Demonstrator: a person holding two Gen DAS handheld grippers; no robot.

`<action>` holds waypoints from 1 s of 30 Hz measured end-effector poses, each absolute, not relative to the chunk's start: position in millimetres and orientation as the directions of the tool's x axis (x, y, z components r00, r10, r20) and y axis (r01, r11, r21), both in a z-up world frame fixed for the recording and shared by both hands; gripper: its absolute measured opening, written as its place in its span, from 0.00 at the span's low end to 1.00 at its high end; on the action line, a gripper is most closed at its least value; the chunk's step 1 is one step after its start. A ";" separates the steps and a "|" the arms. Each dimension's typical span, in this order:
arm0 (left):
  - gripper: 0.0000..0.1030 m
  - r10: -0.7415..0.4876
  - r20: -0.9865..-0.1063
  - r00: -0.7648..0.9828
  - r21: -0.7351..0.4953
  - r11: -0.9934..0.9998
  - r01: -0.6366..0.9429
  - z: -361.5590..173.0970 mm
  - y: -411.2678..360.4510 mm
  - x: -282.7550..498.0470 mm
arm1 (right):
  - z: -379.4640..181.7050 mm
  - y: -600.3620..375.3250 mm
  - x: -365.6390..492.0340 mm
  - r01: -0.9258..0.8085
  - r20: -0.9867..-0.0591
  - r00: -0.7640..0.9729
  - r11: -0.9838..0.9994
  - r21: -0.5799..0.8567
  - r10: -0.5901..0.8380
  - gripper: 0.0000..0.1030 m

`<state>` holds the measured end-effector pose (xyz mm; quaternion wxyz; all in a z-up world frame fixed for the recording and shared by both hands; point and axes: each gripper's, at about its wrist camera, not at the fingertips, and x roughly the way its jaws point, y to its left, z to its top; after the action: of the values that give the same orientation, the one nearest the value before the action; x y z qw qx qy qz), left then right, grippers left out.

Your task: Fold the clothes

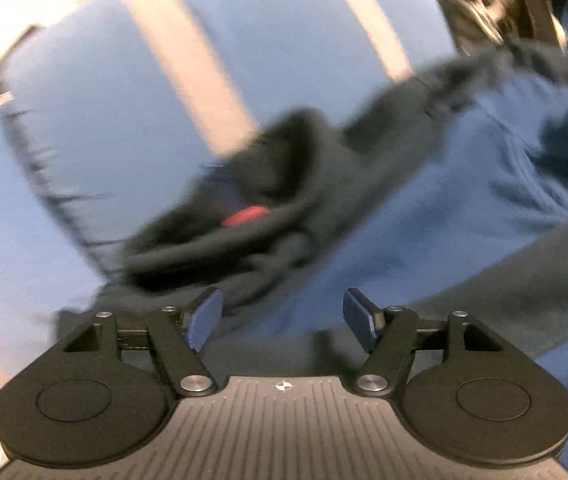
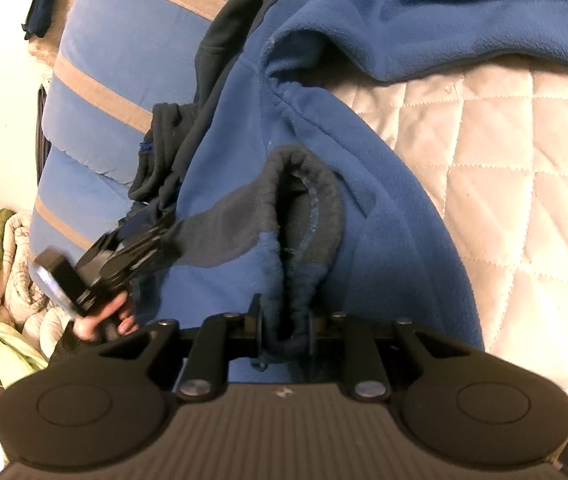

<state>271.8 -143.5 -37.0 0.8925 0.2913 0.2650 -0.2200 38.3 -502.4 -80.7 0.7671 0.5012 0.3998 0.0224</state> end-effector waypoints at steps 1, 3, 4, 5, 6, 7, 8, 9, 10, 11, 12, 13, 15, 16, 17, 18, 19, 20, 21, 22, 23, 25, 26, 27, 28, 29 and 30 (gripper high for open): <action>0.62 -0.228 -0.591 0.774 0.402 0.748 0.527 -31.9 -128.3 270.8 | -80.8 -502.7 38.2 0.367 -0.590 0.680 0.494 0.788 0.435 0.20; 0.62 -0.175 -0.575 0.799 0.414 0.780 0.469 -25.5 -96.8 272.5 | -80.8 -502.7 37.8 0.366 -0.588 0.682 0.493 0.789 0.435 0.20; 0.62 -0.150 -0.577 0.803 0.403 0.803 0.440 -24.1 -79.8 275.5 | -80.8 -502.7 37.6 0.365 -0.587 0.683 0.493 0.790 0.435 0.20; 0.62 -0.132 -0.590 0.797 0.375 0.829 0.415 -23.3 -61.5 280.4 | -80.5 -502.5 37.4 0.364 -0.587 0.683 0.493 0.790 0.435 0.20; 0.62 -0.114 -0.602 0.790 0.348 0.853 0.389 -22.5 -43.3 285.2 | -80.1 -502.2 37.2 0.363 -0.587 0.684 0.495 0.790 0.434 0.20; 0.62 -0.108 -0.621 0.776 0.306 0.878 0.368 -21.3 -25.9 290.4 | -79.7 -501.9 37.1 0.363 -0.586 0.684 0.496 0.789 0.433 0.20; 0.62 -0.128 -0.647 0.751 0.240 0.901 0.361 -20.6 -9.9 295.3 | -79.4 -501.8 37.1 0.363 -0.587 0.685 0.497 0.789 0.432 0.20; 0.62 -0.165 -0.671 0.723 0.161 0.919 0.359 -20.9 5.6 299.5 | -79.2 -501.6 37.3 0.363 -0.588 0.684 0.498 0.788 0.431 0.20; 0.62 -0.204 -0.690 0.695 0.087 0.929 0.359 -21.9 18.4 302.6 | -79.1 -501.5 37.4 0.365 -0.590 0.684 0.498 0.786 0.430 0.20; 0.62 -0.239 -0.702 0.671 0.026 0.933 0.359 -24.1 26.9 304.5 | -79.0 -501.4 37.5 0.367 -0.591 0.683 0.498 0.785 0.429 0.20; 0.62 -0.256 -0.713 0.653 -0.006 0.933 0.359 -26.5 31.5 307.0 | -78.7 -501.0 37.6 0.368 -0.593 0.682 0.500 0.784 0.427 0.20; 0.62 -0.262 -0.725 0.636 -0.019 0.932 0.362 -28.7 33.7 310.5 | -78.3 -500.6 37.7 0.369 -0.595 0.682 0.502 0.782 0.426 0.20; 0.62 -0.278 -0.761 0.586 -0.050 0.926 0.375 -36.5 36.3 321.6 | -77.6 -499.9 37.9 0.370 -0.599 0.680 0.506 0.779 0.424 0.20; 0.62 -0.295 -0.772 0.564 -0.077 0.923 0.377 -38.4 39.7 327.2 | -77.3 -499.8 38.1 0.369 -0.599 0.679 0.508 0.778 0.425 0.20; 0.53 -0.323 -0.777 0.541 -0.120 0.918 0.377 -40.8 44.2 332.4 | -77.2 -499.8 38.4 0.370 -0.601 0.677 0.508 0.777 0.425 0.20; 0.39 -0.365 -0.775 0.516 -0.185 0.911 0.368 -43.8 49.8 337.0 | -77.2 -499.9 38.7 0.372 -0.602 0.676 0.509 0.776 0.425 0.20; 0.22 -0.409 -0.769 0.491 -0.256 0.901 0.351 -47.1 55.5 341.2 | -76.9 -499.6 39.2 0.371 -0.604 0.674 0.512 0.774 0.424 0.20; 0.15 -0.440 -0.760 0.479 -0.305 0.891 0.336 -48.9 60.7 343.7 | -76.3 -498.9 39.7 0.372 -0.607 0.673 0.517 0.771 0.422 0.20; 0.14 -0.456 -0.750 0.479 -0.327 0.885 0.332 -49.1 65.1 344.1 | -75.7 -498.1 40.2 0.372 -0.611 0.671 0.522 0.767 0.420 0.21; 0.12 -0.471 -0.741 0.479 -0.341 0.878 0.335 -49.4 69.8 344.1 | -74.7 -497.5 40.8 0.372 -0.613 0.671 0.527 0.765 0.417 0.21; 0.11 -0.488 -0.731 0.477 -0.364 0.870 0.332 -50.9 76.1 344.6 | -73.3 -496.5 41.2 0.369 -0.614 0.671 0.532 0.763 0.415 0.21; 0.11 -0.529 -0.706 0.471 -0.426 0.849 0.313 -55.8 90.3 346.5 | -69.5 -492.6 42.9 0.352 -0.612 0.673 0.547 0.759 0.416 0.20; 0.11 -0.547 -0.694 0.468 -0.455 0.837 0.303 -59.5 95.7 349.0 | -68.6 -489.9 43.8 0.343 -0.607 0.673 0.549 0.762 0.422 0.20; 0.11 -0.563 -0.684 0.464 -0.481 0.826 0.292 -63.3 99.6 351.8 | -67.9 -487.2 44.6 0.334 -0.602 0.673 0.550 0.766 0.429 0.20; 0.11 -0.578 -0.673 0.461 -0.508 0.815 0.280 -66.7 103.3 353.3 | -67.3 -484.5 45.5 0.325 -0.597 0.674 0.550 0.769 0.436 0.20; 0.11 -0.596 -0.660 0.457 -0.540 0.799 0.264 -70.4 107.4 355.1 | -68.1 -482.7 46.2 0.325 -0.600 0.671 0.555 0.766 0.435 0.20; 0.11 -0.617 -0.647 0.447 -0.574 0.781 0.246 -73.9 111.5 357.7 | -69.4 -481.2 46.8 0.328 -0.607 0.668 0.561 0.760 0.431 0.20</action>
<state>357.7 111.5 -73.9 0.8260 -0.2035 0.4562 -0.2611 46.8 -481.2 -69.4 0.7845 0.4674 0.4064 0.0329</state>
